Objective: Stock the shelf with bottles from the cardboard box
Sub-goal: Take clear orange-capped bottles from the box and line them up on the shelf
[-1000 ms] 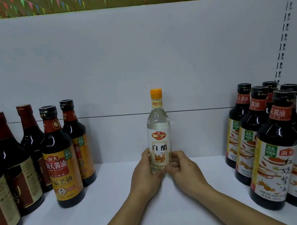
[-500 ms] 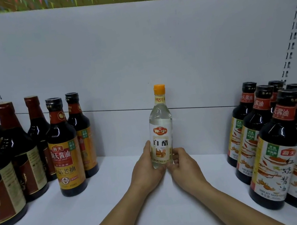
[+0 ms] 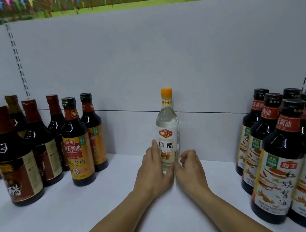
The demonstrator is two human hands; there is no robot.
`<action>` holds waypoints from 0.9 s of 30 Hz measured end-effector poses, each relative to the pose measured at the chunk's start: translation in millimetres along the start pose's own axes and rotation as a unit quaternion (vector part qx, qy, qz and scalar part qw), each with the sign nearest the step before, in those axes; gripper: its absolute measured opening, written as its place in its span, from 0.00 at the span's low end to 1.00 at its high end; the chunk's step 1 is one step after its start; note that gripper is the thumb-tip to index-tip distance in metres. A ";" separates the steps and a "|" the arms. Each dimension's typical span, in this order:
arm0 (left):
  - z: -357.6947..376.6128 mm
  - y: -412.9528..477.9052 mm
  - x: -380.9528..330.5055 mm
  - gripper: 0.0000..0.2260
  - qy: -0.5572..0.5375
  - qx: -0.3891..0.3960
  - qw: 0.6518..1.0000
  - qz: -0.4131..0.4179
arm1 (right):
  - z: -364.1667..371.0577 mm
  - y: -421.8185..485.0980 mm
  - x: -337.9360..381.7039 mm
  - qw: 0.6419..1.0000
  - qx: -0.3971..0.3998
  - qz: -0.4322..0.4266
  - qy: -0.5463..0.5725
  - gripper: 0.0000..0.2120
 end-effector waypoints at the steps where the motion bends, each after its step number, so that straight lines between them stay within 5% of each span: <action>1: -0.9 -1.8 -2.1 0.46 -0.002 -0.002 1.000 -0.007 | -0.7 -0.4 0.5 1.000 0.000 0.000 0.005 0.09; 10: -22.2 -27.3 -6.0 0.48 -0.107 0.009 0.988 -0.111 | -11.0 -15.2 24.5 0.996 -0.005 -0.067 0.059 0.05; 17: -76.6 -83.2 -11.6 0.36 -0.143 -0.086 0.981 -0.095 | -0.6 -49.0 98.7 0.969 0.098 -0.224 0.019 0.11; 27: -180.3 -227.4 16.2 0.27 -0.112 -0.213 0.964 -0.113 | 49.1 -143.1 198.9 0.907 0.259 -0.330 0.025 0.10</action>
Point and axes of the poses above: each hand's wrist, its own y-axis towards the middle knuckle, its own z-axis out of the palm, x = y × z, the point moved 8 cm from there along y, towards the middle knuckle, and after that the axes turned 8 degrees about x, right-handed, at the moved point
